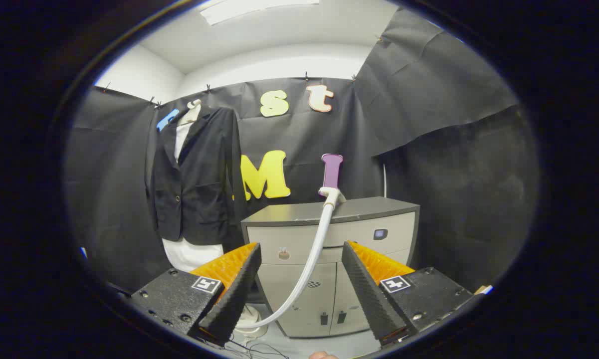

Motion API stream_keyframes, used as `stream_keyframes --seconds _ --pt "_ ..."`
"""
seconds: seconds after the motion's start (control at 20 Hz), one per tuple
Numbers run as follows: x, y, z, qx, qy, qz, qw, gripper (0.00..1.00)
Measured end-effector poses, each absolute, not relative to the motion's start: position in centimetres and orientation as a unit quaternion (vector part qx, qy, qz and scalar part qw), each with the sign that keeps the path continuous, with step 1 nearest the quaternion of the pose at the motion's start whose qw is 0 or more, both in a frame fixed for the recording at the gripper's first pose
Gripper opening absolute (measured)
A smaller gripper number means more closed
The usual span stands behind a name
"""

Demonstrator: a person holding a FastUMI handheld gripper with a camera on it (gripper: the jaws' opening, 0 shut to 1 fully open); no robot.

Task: Iron the clothes twice with a garment steamer, once on the left side and once on the right side.

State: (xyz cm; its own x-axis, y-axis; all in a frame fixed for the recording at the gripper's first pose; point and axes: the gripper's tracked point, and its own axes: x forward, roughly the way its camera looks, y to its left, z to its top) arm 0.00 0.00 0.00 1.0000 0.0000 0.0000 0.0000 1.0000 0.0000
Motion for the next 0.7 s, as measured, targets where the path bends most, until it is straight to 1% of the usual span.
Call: stream_keyframes --seconds 0.2,0.35,0.55,0.7 --pt "0.2 -0.6 -0.1 0.015 -0.004 -0.019 1.0 1.0" --pt "0.0 0.1 -0.6 0.022 0.006 -0.011 1.0 1.0" --pt "0.1 1.1 -0.7 -0.02 0.01 0.001 1.0 1.0" --pt "0.2 2.2 -0.2 -0.027 -0.002 0.023 0.999 1.0"
